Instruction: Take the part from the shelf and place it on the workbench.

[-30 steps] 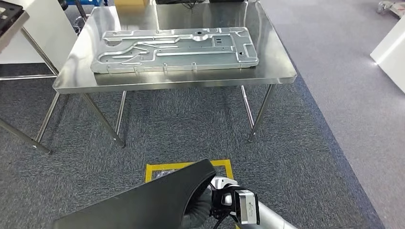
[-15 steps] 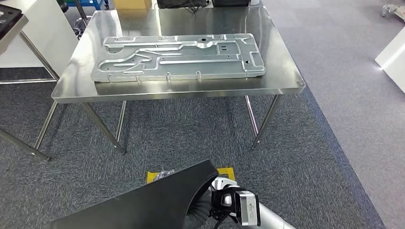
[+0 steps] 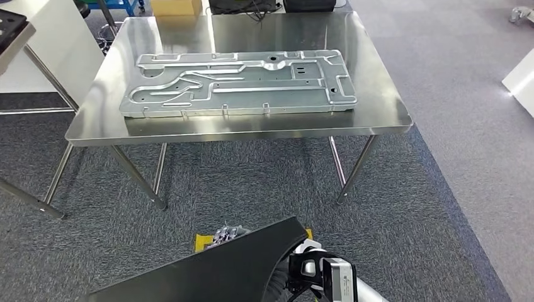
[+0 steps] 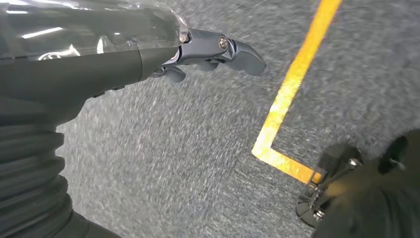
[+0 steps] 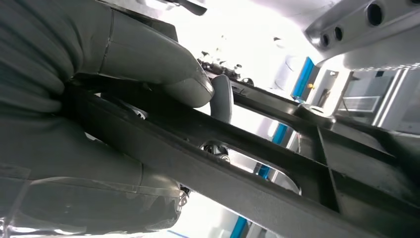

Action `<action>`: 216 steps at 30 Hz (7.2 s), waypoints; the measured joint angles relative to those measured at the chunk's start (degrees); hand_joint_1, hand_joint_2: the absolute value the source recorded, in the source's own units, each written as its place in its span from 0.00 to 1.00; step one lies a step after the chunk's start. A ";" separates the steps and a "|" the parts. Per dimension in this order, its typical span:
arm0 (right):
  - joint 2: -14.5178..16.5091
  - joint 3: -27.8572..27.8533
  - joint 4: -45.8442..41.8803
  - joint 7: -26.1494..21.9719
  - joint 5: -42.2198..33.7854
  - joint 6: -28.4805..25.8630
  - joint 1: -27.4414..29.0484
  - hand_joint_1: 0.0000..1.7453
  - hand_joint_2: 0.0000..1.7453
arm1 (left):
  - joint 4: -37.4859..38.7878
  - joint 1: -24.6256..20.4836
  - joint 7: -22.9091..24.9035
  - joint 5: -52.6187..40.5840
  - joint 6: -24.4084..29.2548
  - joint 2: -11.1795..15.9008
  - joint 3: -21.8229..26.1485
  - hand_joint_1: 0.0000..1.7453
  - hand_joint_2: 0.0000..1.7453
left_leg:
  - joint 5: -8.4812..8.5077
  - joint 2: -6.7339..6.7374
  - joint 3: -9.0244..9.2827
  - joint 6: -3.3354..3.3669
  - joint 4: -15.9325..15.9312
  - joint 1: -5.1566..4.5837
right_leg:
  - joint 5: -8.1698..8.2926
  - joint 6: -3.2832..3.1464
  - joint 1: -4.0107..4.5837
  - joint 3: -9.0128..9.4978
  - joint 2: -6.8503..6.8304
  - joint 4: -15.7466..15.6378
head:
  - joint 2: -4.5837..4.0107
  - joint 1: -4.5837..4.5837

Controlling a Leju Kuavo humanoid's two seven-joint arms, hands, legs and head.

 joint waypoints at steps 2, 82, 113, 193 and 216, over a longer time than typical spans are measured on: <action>-0.09 -0.16 -0.62 0.00 0.14 -0.02 0.20 1.00 1.00 | -0.02 -0.19 -0.16 -0.31 -0.01 0.07 -0.08 0.00 1.00 | 0.20 0.06 -0.17 -0.58 2.36 0.04 | -0.14 -0.63 -0.33 1.65 -0.05 -0.70 | 0.00 -0.01; -3.06 -32.53 25.46 6.34 22.25 -31.28 -50.39 1.00 1.00 | -0.33 -1.85 -0.92 -1.71 -0.31 1.48 -3.97 0.00 1.00 | 5.39 0.21 -5.73 1.21 -1.32 0.45 | -4.79 1.37 -0.65 -3.49 0.24 8.48 | 0.00 0.00; 3.51 -2.10 79.96 34.34 72.60 -16.94 -46.64 1.00 1.00 | -0.39 -1.75 -6.34 -2.32 -3.37 0.64 -3.52 0.00 1.00 | 5.84 0.45 -5.67 1.24 -1.06 0.63 | -6.76 1.49 -0.53 -1.97 0.44 9.53 | 0.00 0.00; 5.48 -98.43 64.31 4.52 71.91 -65.93 23.26 0.00 0.00 | -0.39 0.96 -5.55 -2.36 -0.30 -1.25 0.38 0.00 0.00 | -2.83 0.19 -9.71 -1.45 16.40 0.23 | -1.67 -0.94 -0.51 4.59 -0.43 -1.85 | 0.00 -0.02; 7.70 -108.55 84.87 30.61 72.51 -32.59 17.04 0.00 0.00 | -0.20 1.70 -5.69 -2.26 -0.05 -1.95 0.02 0.00 0.00 | 6.42 1.03 -6.81 -0.13 0.19 -0.39 | -6.94 0.42 -0.58 10.92 -0.17 -2.35 | 0.00 -0.02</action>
